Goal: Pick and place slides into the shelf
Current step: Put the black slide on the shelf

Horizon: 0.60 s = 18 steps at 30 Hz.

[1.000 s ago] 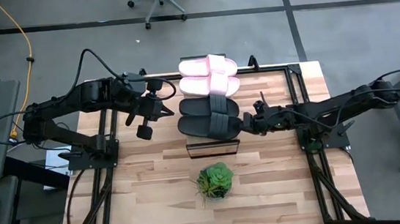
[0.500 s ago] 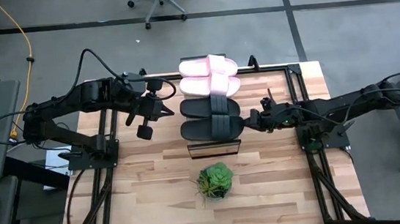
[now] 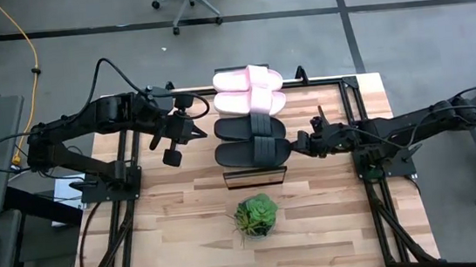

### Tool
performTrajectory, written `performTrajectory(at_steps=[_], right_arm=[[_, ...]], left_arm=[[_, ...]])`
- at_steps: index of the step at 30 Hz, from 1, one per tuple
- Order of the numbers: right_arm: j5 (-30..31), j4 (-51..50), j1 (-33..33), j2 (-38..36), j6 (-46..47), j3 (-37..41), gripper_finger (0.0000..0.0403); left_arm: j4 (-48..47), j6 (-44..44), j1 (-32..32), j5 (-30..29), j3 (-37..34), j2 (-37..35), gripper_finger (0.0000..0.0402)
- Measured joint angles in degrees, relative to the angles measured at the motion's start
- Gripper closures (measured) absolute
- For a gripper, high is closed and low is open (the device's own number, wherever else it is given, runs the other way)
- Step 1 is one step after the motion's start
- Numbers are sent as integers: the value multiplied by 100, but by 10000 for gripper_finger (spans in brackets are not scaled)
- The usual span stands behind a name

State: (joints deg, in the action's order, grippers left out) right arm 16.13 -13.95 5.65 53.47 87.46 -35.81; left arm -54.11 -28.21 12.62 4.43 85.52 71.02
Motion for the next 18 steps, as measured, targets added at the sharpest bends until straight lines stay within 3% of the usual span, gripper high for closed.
performTrajectory(at_steps=[7,14,18], right_arm=[[-7,-159,0,0,-325,-246,288],[41,-1055,0,2,-398,-613,246],[525,-1512,5,-31,-523,-816,226]], left_arm=[[-6,0,0,0,0,0,401],[-4,0,-2,-1,0,0,401],[-4,0,0,-5,0,0,401]])
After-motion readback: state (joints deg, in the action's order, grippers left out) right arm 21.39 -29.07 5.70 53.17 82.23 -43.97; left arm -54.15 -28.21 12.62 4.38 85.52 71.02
